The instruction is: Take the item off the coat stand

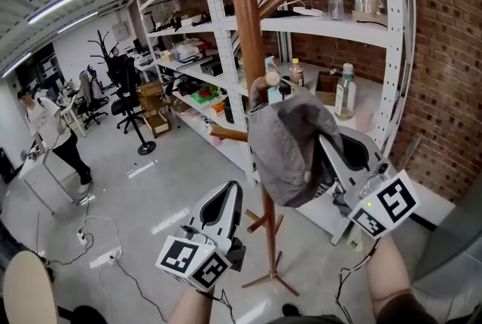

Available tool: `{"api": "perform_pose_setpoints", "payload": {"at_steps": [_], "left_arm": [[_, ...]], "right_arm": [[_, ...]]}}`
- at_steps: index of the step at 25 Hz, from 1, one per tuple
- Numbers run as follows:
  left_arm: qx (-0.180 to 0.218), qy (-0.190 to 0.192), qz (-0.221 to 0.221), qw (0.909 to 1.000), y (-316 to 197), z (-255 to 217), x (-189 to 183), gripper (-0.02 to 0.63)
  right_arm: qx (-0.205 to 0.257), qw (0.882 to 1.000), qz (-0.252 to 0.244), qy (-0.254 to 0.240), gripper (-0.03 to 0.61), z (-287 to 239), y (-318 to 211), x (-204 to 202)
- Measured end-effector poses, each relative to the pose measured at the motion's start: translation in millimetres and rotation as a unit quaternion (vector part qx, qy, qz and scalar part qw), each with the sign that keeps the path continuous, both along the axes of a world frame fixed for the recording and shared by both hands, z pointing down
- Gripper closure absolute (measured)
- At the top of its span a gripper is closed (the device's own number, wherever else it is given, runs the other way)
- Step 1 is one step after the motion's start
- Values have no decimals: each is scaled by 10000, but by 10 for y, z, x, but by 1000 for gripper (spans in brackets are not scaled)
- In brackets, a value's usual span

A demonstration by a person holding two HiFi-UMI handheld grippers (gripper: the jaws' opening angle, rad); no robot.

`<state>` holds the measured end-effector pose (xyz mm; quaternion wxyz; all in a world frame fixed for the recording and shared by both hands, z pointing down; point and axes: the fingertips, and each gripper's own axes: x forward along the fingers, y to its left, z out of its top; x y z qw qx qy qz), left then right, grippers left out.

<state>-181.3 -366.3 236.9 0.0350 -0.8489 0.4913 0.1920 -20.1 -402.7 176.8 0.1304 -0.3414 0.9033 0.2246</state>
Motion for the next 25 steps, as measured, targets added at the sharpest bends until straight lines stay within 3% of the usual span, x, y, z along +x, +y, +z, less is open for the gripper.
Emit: {"api": "perform_pose_setpoints", "payload": {"at_steps": [25], "left_arm": [[236,127,144,9995,397,-191,41,606]], "right_arm": [[307,9975,-174,-608,549,-513,437,105]]}}
